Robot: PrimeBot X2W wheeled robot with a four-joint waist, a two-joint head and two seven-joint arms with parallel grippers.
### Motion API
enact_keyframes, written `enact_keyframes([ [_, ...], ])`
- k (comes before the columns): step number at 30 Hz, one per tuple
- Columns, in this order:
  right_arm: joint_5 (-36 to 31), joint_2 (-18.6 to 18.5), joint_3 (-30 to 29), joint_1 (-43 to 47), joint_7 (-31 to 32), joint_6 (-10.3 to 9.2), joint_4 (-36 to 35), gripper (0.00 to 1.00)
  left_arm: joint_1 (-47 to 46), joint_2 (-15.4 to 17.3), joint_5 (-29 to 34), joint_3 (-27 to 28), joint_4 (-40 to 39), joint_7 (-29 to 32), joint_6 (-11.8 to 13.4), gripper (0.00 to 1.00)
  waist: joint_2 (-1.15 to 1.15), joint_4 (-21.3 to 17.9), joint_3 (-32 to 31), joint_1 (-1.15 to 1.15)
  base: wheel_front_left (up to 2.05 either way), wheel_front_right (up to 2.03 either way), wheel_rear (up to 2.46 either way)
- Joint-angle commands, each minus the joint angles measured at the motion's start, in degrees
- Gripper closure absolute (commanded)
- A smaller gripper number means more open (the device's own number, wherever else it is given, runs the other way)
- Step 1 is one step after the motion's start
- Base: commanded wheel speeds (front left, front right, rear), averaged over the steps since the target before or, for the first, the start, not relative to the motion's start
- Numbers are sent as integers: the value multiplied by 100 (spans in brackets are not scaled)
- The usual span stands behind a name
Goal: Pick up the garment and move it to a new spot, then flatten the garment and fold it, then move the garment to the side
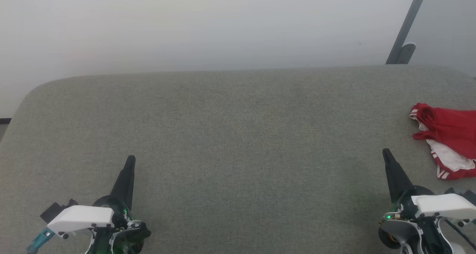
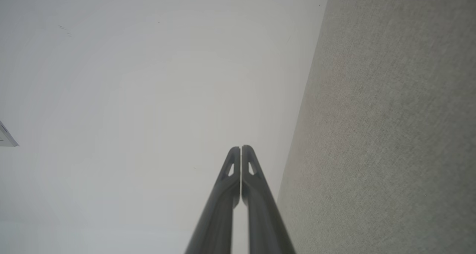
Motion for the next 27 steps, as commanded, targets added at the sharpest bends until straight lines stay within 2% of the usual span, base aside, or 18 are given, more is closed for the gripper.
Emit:
enact_keyframes([
  [1,13,22,-2,-36,11,2,10,100,-63,-13,26,21,0,19,-16,100,0,0,0,0,0,0,0],
  [27,12,22,-2,-36,12,2,10,100,-64,-17,28,25,-1,21,-16,100,0,0,0,0,0,0,0],
])
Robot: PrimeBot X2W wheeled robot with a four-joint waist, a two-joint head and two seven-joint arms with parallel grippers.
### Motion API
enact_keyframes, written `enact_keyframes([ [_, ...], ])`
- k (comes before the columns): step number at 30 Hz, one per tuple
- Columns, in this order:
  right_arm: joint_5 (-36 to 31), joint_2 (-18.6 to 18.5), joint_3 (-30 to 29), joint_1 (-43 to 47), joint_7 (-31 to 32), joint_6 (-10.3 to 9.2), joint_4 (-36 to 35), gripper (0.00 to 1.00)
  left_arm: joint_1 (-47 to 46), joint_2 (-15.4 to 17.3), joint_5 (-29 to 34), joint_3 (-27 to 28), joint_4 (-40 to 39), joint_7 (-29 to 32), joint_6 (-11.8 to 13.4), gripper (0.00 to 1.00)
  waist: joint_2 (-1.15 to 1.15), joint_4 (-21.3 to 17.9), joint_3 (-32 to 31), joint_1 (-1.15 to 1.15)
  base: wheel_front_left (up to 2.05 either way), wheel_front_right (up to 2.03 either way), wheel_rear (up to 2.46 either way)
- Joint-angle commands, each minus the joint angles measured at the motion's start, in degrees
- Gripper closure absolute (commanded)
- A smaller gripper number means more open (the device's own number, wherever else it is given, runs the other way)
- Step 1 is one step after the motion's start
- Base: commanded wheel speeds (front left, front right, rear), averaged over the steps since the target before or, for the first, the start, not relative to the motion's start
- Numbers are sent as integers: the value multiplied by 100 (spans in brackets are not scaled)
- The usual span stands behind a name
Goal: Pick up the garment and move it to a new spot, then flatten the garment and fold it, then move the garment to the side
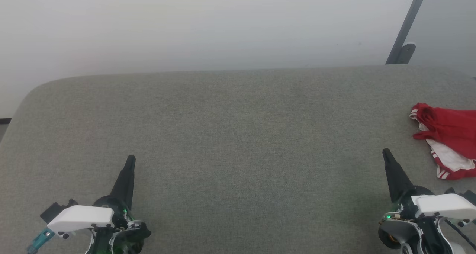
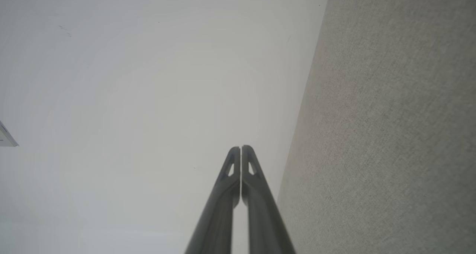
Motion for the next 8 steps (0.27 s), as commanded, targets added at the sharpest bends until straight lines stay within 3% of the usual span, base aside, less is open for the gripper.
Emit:
enact_keyframes([
  [1,12,21,-2,-36,12,2,10,100,-64,-15,23,21,-3,14,-16,100,0,0,0,0,0,0,0],
  [8,11,21,-1,-36,12,2,10,100,-64,-15,24,21,-3,14,-16,100,0,0,0,0,0,0,0],
])
